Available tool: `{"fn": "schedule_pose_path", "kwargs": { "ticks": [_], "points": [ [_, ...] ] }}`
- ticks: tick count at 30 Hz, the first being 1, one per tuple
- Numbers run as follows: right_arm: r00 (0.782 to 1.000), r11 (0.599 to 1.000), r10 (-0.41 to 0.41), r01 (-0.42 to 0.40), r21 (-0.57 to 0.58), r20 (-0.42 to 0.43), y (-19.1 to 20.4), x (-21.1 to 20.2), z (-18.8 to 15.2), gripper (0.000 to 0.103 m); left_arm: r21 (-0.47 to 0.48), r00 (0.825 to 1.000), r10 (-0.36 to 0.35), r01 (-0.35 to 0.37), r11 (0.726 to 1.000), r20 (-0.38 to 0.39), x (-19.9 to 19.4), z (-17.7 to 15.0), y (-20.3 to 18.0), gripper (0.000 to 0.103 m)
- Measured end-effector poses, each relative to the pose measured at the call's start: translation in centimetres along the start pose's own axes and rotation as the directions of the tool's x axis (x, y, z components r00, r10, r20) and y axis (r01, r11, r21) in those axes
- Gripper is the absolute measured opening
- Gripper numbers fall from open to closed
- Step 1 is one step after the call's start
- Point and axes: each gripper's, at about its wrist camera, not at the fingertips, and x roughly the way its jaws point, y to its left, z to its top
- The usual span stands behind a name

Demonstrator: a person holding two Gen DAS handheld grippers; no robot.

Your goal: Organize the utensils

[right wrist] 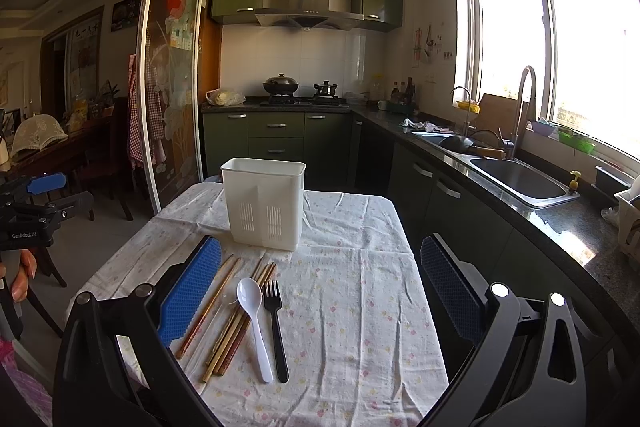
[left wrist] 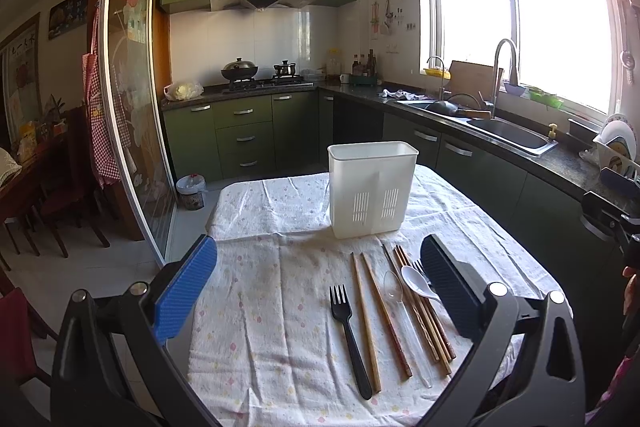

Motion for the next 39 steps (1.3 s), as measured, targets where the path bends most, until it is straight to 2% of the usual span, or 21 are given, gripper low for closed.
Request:
{"fn": "schedule_pose_path", "kwargs": {
  "ticks": [39],
  "points": [
    [1.0, 1.0, 0.006, -0.006, 0.006, -0.01, 0.25, 1.09, -0.66, 0.099, 0.013, 1.0, 0.0, 0.0, 1.0, -0.008, 0.44, -0.44, -0.77, 0.097]
  ]
}}
